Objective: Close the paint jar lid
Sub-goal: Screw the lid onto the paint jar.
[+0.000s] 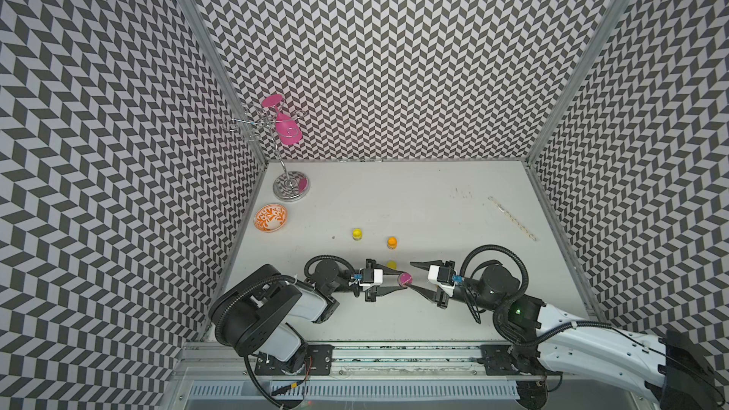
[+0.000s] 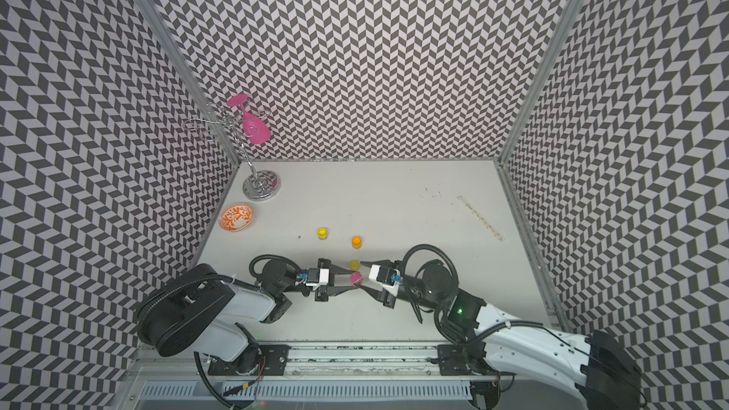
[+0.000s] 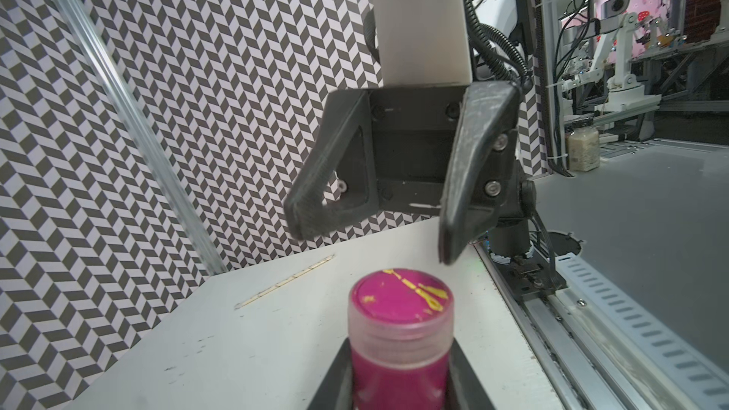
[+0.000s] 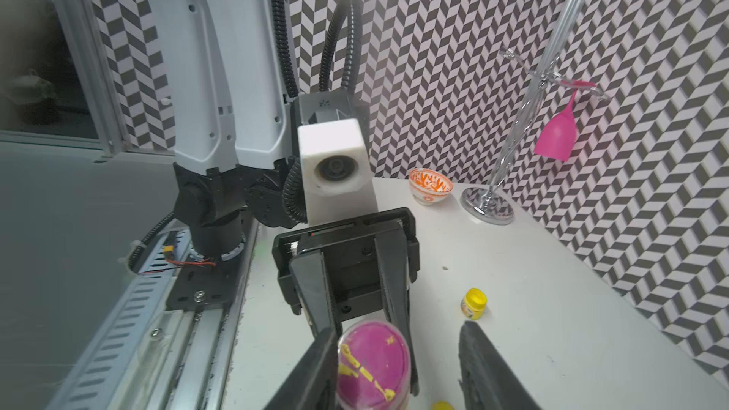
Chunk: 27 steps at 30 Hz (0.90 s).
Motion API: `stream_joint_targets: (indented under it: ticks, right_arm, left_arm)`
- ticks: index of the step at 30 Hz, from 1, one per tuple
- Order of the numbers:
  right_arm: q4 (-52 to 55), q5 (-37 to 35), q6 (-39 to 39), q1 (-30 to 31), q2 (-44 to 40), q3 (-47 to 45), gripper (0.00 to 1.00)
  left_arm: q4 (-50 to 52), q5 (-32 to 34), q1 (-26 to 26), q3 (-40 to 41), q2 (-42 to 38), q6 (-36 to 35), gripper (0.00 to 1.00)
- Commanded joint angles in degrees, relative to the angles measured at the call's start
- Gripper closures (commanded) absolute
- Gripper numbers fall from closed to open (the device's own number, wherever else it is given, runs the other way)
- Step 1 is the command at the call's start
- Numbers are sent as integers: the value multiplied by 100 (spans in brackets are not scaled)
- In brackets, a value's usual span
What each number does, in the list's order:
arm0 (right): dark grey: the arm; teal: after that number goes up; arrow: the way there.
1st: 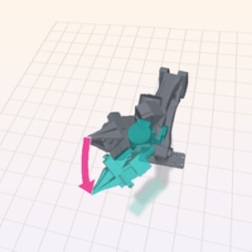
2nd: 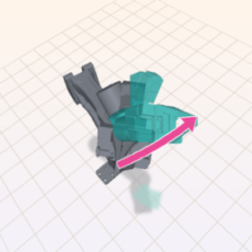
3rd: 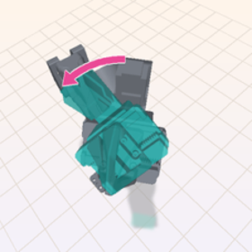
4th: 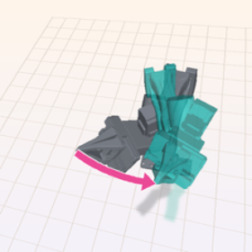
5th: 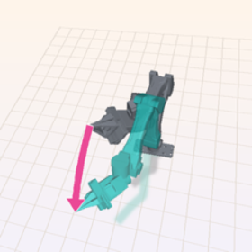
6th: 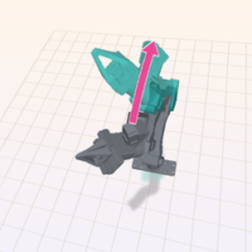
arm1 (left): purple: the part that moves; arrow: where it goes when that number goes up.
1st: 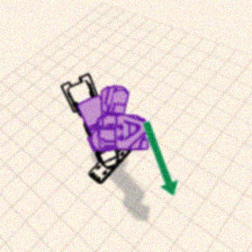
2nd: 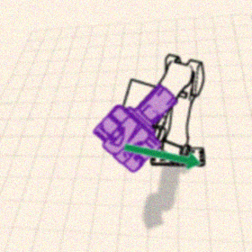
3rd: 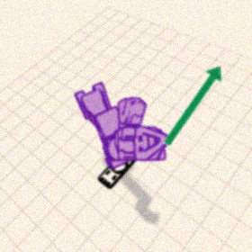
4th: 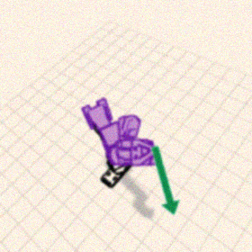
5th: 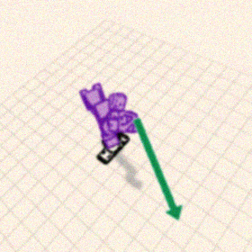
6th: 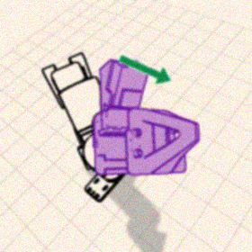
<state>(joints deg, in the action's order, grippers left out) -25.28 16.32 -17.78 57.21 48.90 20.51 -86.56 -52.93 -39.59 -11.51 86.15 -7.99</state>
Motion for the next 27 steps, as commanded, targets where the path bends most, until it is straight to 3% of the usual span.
stream_joint_targets:
  ticks: [1, 19, 27]
  right_arm:
    - [-170, 383, -156, -34, 207, 143, 49]
    - [-241, 488, -20, -39, 310, 207, 47]
    - [-208, 546, 40, -61, 428, 273, 56]
  left_arm:
    - [-173, -210, 22, -124, -17, 89, 68]
    - [113, -139, 4, -185, -37, -62, 69]
    - [157, -104, -13, -185, -63, -89, 69]
